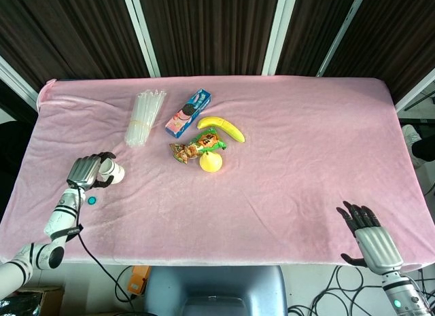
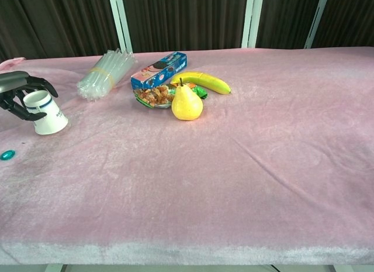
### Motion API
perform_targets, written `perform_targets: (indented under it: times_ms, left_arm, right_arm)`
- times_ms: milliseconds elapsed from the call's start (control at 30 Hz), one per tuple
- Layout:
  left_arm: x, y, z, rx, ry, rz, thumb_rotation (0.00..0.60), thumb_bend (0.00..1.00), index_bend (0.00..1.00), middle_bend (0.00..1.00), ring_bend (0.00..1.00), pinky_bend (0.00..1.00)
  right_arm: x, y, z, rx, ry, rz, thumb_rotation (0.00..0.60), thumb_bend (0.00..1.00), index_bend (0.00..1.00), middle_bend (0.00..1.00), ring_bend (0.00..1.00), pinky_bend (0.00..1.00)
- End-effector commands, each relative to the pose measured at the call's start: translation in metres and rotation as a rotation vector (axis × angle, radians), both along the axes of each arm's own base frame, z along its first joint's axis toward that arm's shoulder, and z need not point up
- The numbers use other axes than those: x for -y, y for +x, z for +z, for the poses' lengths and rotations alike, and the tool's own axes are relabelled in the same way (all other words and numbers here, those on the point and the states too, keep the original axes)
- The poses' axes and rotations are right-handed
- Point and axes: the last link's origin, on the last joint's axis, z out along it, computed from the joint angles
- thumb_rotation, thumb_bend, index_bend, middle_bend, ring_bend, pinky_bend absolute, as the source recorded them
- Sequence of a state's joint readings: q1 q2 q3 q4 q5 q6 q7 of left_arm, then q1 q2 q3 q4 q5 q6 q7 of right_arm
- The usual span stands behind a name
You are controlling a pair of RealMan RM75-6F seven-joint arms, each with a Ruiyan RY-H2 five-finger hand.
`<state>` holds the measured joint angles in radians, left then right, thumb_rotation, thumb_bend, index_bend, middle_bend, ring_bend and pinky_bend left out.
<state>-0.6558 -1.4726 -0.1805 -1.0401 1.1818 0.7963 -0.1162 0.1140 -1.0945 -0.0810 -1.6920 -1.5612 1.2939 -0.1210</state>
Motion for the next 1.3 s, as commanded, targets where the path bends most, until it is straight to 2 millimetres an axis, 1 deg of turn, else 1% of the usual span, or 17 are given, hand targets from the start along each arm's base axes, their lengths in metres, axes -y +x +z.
perform_targets:
  times_ms: [33,167,300,400,533,733,867,1000,1033,1133,1167,1233,1300]
  left_arm:
    - [0.017,-0.001,0.016,-0.018,0.017,-0.033,0.6,0.44,0.3,0.36,0.33,0.4]
    - [0.043,-0.002,0.031,0.04,-0.032,-0.002,0.6,0.43,0.3,0.36,0.32,0.39]
    - [0.065,-0.01,0.045,0.04,-0.059,0.013,0.6,0.42,0.29,0.36,0.32,0.39]
    - [0.078,-0.02,0.047,0.048,-0.052,0.025,0.6,0.42,0.29,0.35,0.31,0.38]
    - [0.09,-0.036,0.046,0.036,-0.037,0.035,0.6,0.42,0.29,0.35,0.3,0.36]
    - [0.093,-0.052,0.039,0.055,-0.035,0.066,0.6,0.41,0.28,0.34,0.3,0.34]
    - [0.092,-0.057,0.034,0.078,-0.041,0.08,0.6,0.41,0.28,0.34,0.29,0.33]
    - [0.089,-0.059,0.03,0.082,-0.051,0.083,0.6,0.4,0.24,0.31,0.24,0.3]
    - [0.088,-0.06,0.029,0.082,-0.053,0.082,0.6,0.4,0.21,0.28,0.22,0.28]
    - [0.087,-0.063,0.028,0.079,-0.055,0.086,0.6,0.39,0.07,0.16,0.13,0.25]
    - [0.086,-0.063,0.027,0.084,-0.053,0.085,0.6,0.39,0.04,0.13,0.1,0.24]
    - [0.086,-0.063,0.028,0.091,-0.047,0.077,0.6,0.38,0.01,0.08,0.05,0.21]
    - [0.086,-0.064,0.03,0.084,-0.04,0.056,0.6,0.38,0.0,0.02,0.01,0.17]
  right_arm:
    - [0.0,0.0,-0.001,-0.001,0.004,-0.001,0.6,0.25,0.0,0.0,0.0,0.0]
    - [0.001,0.0,-0.003,-0.004,0.011,0.0,0.6,0.25,0.0,0.0,0.0,0.0]
    - [0.001,0.001,-0.006,-0.012,0.023,0.005,0.6,0.25,0.0,0.0,0.0,0.0]
    - [0.0,0.003,-0.008,-0.014,0.028,0.01,0.6,0.25,0.0,0.0,0.0,0.0]
    - [0.0,0.003,-0.009,-0.019,0.027,0.012,0.6,0.25,0.0,0.0,0.0,0.0]
    - [0.0,0.004,-0.012,-0.025,0.036,0.014,0.6,0.25,0.0,0.0,0.0,0.0]
    - [0.0,0.004,-0.012,-0.025,0.033,0.012,0.6,0.25,0.0,0.0,0.0,0.0]
    - [0.0,0.003,-0.013,-0.031,0.039,0.008,0.6,0.25,0.0,0.0,0.0,0.0]
    - [0.0,0.004,-0.014,-0.031,0.042,0.009,0.6,0.25,0.0,0.0,0.0,0.0]
    - [0.001,0.004,-0.013,-0.032,0.04,0.006,0.6,0.25,0.0,0.0,0.0,0.0]
    - [0.001,0.003,-0.012,-0.032,0.039,0.005,0.6,0.25,0.0,0.0,0.0,0.0]
    - [0.001,0.004,-0.012,-0.03,0.037,0.004,0.6,0.25,0.0,0.0,0.0,0.0]
    - [0.0,0.004,-0.012,-0.031,0.038,0.005,0.6,0.25,0.0,0.0,0.0,0.0]
